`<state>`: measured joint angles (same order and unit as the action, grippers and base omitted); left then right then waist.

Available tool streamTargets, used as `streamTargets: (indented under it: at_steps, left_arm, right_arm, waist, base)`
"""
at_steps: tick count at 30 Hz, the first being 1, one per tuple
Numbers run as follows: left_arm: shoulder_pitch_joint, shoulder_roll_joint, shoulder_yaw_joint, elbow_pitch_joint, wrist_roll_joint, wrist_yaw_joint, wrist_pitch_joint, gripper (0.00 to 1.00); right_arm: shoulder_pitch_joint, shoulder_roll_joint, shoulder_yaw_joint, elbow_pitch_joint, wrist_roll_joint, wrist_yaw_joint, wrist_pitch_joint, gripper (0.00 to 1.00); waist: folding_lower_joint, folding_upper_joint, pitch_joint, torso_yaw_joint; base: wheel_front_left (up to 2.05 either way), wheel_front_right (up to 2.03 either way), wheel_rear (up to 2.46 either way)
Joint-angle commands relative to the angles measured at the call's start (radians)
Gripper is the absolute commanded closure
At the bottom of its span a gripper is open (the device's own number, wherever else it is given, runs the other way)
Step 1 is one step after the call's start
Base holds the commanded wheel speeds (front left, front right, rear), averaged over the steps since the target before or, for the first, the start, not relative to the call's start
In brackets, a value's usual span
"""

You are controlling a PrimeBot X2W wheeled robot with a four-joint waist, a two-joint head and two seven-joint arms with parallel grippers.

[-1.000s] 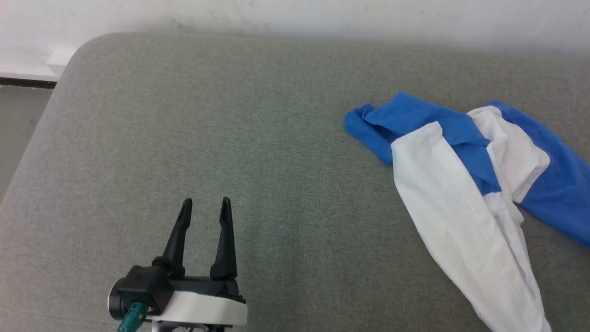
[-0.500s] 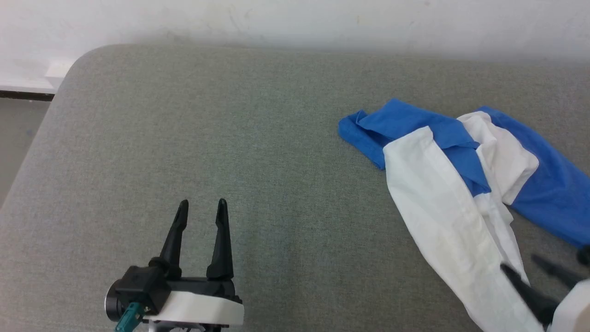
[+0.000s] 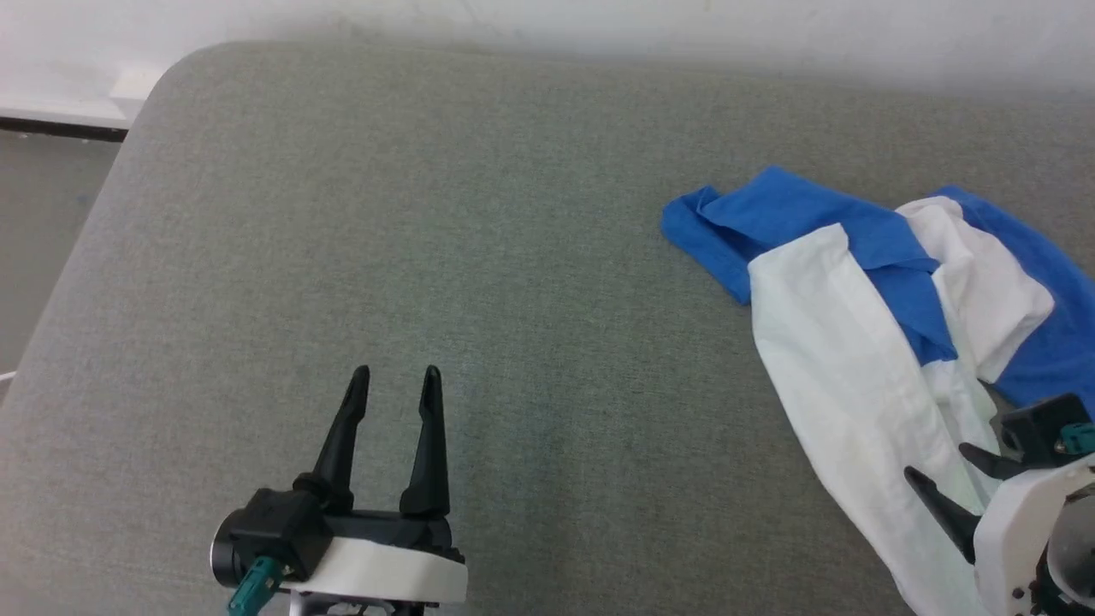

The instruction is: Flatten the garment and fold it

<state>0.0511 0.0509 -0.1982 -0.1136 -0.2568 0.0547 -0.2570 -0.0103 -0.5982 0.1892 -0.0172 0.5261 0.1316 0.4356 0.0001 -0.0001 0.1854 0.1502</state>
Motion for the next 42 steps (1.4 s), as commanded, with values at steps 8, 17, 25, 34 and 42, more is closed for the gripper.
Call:
streamTargets:
  at_steps: [8, 17, 25, 34, 42]
  left_arm:
    - [-0.027, -0.001, -0.006, -0.013, -0.007, 0.012, -0.005, 0.00]
    - [-0.031, -0.001, 0.003, -0.018, -0.011, 0.023, -0.005, 0.00]
    - [-0.038, -0.001, -0.001, -0.020, -0.019, 0.020, -0.005, 0.00]
    - [-0.032, -0.001, -0.020, -0.004, -0.041, 0.022, -0.005, 0.00]
    - [-0.020, -0.001, -0.004, -0.008, -0.036, 0.018, -0.005, 0.00]
  right_arm:
    - [-0.077, -0.016, 0.104, 0.142, -0.003, -0.001, -0.054, 0.88]
    - [-0.165, -0.019, 0.248, 0.035, 0.084, -0.001, -0.123, 1.00]
    - [-0.185, -0.091, 0.570, -0.187, 0.184, -0.001, -0.017, 1.00]
    - [-0.200, -0.151, 0.705, -0.126, 0.239, -0.001, 0.025, 0.00]
    - [-0.231, -0.064, 0.513, -0.130, 0.247, -0.001, -0.152, 0.00]
  waist:
    - [-0.0001, 0.0001, 0.028, 0.027]
    - [-0.0001, 0.0001, 0.021, 0.000]
    - [-0.0001, 0.0001, 0.022, -0.002]
    - [-0.0001, 0.0001, 0.024, 0.021]
    - [-0.0001, 0.0001, 0.003, 0.004]
  base:
    - [0.00, 0.00, 0.00]
    - [0.00, 0.00, 0.00]
    - [0.00, 0.00, 0.00]
    - [0.00, 0.00, 0.00]
    - [0.00, 0.00, 0.00]
